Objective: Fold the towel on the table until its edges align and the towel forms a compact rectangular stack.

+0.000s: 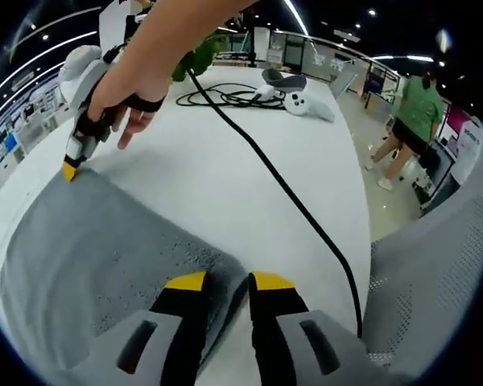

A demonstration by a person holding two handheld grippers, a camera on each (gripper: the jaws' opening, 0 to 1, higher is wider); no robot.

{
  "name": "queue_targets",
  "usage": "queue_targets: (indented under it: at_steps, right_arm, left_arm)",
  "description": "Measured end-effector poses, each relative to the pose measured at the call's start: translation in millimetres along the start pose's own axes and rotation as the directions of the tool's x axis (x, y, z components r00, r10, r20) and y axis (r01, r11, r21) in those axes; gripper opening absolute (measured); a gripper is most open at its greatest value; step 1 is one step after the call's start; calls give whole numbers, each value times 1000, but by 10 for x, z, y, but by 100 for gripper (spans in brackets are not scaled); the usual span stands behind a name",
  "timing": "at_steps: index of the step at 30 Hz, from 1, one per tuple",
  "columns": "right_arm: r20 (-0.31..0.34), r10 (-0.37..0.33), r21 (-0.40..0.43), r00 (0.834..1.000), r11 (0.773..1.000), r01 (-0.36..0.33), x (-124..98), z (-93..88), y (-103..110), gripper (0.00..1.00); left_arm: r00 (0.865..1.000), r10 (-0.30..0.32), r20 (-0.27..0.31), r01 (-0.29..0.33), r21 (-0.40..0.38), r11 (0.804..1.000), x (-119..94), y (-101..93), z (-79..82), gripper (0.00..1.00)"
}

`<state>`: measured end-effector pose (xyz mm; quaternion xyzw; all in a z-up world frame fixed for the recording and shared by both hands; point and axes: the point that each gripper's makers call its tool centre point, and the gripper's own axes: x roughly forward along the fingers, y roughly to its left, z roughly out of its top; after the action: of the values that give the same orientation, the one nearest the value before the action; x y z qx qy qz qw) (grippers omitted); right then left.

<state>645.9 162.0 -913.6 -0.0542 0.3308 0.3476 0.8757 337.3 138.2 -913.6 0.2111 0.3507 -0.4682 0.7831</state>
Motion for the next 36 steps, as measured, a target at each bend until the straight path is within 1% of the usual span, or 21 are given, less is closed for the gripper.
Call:
queue_targets:
  at_steps: [2,3,4,5,6,7,9,10,12,13,14,15,17,20,24,26,27,28,30,33,36]
  right_arm:
    - [22,-11,61,1000,998,10,40,55,-27,32]
    - [31,-14,67,999,998,12,46,82,-44,32]
    - [32,-29,85,999,996,27,36,70,-38,31]
    - [27,-37,99,999,994,34,38,58,-44,30]
    - [37,-36,108,999,994,32,35,69,-34,28]
    - [33,-48,119,998,992,43,29,58,-34,27]
    - [24,-46,108,999,993,43,47,57,-30,24]
    - [10,-48,88,999,995,47,65,56,-41,23]
    - [-16,-43,88,999,995,44,54,15,-23,16]
    - [-22,-41,96,999,994,43,48,8,-17,14]
    - [-27,-45,102,999,994,47,43,4,-27,12]
    - [-34,-39,119,999,992,43,38,-2,-15,9]
    - [-40,-22,155,999,987,28,16,2,20,3]
    - [-51,-28,144,998,989,35,12,10,7,2]
    - [-61,-32,125,998,991,40,-75,77,21,1]
    - [-72,-48,83,996,995,54,-125,111,-4,1]
    - [-73,-48,73,996,996,53,-139,129,-4,1]
    - [-71,-45,70,996,996,50,-122,146,-8,1]
    - [-70,-51,50,996,997,55,-167,202,-7,1]
    - [-65,-60,37,996,997,62,-208,269,-8,1]
    - [-53,-73,45,996,996,75,-245,363,-3,1]
  left_arm:
    - [1000,13,-6,-13,-6,1000,-2,21,-1,15]
    - [1000,21,-11,-21,-9,1000,-2,41,-5,11]
    - [1000,27,-17,-27,-16,1000,-1,72,-4,9]
    - [1000,25,-18,-26,-30,999,0,84,-4,8]
    - [1000,18,-24,-20,-62,998,-1,88,-4,7]
    - [1000,16,-27,-18,-65,998,1,98,-2,7]
    - [999,11,-34,-13,-65,998,1,94,-3,6]
    - [999,9,-43,-11,-57,998,-2,89,-5,6]
    - [999,7,-49,-10,-61,998,-5,93,0,5]
    - [999,9,-47,-13,-77,997,-11,99,8,5]
    - [999,11,-41,-15,-106,994,-24,101,23,5]
    - [999,11,-35,-15,-118,993,-36,105,33,4]
    - [1000,15,-21,-17,-120,993,-84,114,63,4]
    - [1000,18,-2,-18,-132,991,-156,130,112,4]
    - [998,40,40,-31,-200,979,-276,195,201,4]
    - [997,47,64,-31,-227,973,-344,224,247,4]
    - [996,48,73,-30,-234,972,-374,233,264,4]
    - [996,49,75,-31,-224,974,-412,234,278,4]
    - [994,52,100,-31,-200,979,-490,252,322,4]
    - [989,66,130,-33,-236,971,-601,312,358,4]
    - [983,91,160,-49,-248,968,-750,412,388,4]
